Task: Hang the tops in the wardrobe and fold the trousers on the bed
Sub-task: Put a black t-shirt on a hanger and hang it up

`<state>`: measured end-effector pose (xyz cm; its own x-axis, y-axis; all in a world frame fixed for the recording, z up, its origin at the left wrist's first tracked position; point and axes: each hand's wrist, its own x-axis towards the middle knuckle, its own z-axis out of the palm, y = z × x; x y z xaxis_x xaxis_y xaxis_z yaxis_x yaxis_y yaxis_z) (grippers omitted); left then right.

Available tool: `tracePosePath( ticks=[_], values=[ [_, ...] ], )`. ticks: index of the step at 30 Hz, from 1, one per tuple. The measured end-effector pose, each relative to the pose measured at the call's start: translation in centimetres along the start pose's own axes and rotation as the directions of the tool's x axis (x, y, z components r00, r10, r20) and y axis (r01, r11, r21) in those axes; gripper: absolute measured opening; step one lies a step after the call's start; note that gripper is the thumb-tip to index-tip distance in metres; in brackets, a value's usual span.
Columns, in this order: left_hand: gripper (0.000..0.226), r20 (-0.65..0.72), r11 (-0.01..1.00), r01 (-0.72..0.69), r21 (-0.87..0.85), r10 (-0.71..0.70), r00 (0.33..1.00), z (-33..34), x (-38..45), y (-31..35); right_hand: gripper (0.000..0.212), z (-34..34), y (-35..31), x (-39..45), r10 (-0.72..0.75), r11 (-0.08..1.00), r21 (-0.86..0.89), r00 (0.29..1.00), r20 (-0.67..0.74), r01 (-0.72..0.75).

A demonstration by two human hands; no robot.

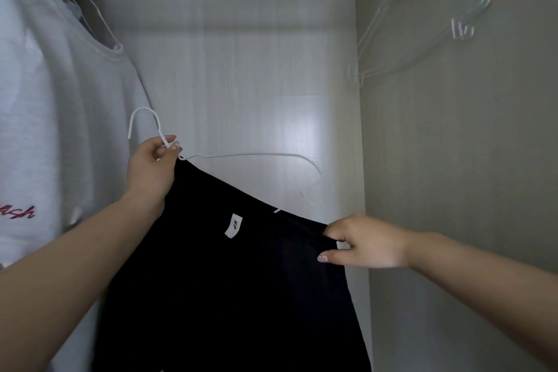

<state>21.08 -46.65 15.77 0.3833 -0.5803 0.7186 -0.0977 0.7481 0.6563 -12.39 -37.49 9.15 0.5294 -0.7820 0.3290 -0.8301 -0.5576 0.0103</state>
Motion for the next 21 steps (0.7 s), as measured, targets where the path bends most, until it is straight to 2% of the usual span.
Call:
tracePosePath(
  ticks=[3,6,10,15,21],
  values=[
    [0.024,0.011,1.0,0.023,-0.009,-0.023,1.0,-0.2,-0.3,-0.3,0.031,-0.4,-0.1,0.0,-0.006,0.999,-0.046,1.0,0.013,0.006],
    [0.013,0.121,0.988,-0.073,0.137,0.057,0.991,-0.6,-0.9,-0.3,0.032,-1.5,0.4,-0.4,0.013,0.998,-0.069,1.0,0.01,-0.012],
    [0.018,0.214,0.939,-0.177,0.296,0.115,0.97,-0.4,-2.5,0.3,0.031,-2.5,0.0,-0.6,0.009,0.998,-0.06,0.999,-0.053,-0.012],
    [0.019,0.297,0.937,-0.226,0.267,0.143,0.944,2.2,-5.2,1.6,0.026,-1.7,-2.5,0.6,-0.061,0.998,-0.028,0.987,-0.151,0.058],
    [0.02,0.412,0.915,-0.321,0.244,0.202,0.888,4.2,-6.6,3.6,0.024,-0.9,-3.4,1.2,-0.024,0.999,0.039,0.98,-0.199,0.033]
  ],
)
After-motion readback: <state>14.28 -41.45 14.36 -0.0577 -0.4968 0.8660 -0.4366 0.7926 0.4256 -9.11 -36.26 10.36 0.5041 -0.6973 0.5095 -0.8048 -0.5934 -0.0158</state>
